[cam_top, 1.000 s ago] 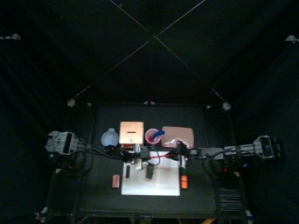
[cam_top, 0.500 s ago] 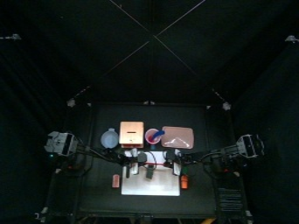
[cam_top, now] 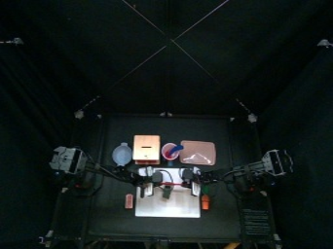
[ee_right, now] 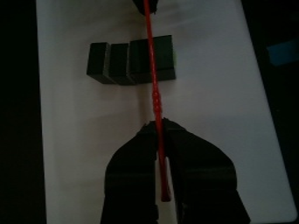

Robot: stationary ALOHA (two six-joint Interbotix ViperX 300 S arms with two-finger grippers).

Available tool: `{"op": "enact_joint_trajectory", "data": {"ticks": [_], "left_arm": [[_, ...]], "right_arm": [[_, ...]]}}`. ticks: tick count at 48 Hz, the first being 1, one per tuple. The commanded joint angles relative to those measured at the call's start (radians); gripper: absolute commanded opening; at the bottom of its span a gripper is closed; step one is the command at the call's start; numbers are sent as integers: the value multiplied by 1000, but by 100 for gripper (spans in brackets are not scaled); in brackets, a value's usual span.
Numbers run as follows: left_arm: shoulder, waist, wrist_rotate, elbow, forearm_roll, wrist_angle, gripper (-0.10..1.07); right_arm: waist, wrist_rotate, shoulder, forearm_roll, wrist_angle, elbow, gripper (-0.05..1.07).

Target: Cut sushi roll

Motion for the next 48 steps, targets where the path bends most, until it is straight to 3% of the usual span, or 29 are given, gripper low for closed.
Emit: {"op": "enact_joint_trajectory", "data": {"ticks": [1, 23, 34, 48], "left_arm": [[6, 5, 0, -11, -9, 3, 46], [41, 3, -2, -11, -29, 41, 46], [57, 3, -2, 2, -29, 133, 46], [60, 3, -5, 29, -75, 141, 46]], "right_arm": [[12, 2, -15, 9, 5, -12, 36], [14, 0, 0, 9, 3, -11, 36], [5, -3, 69, -5, 0, -9, 35], [-12, -5, 147, -28, -5, -26, 35]]}}
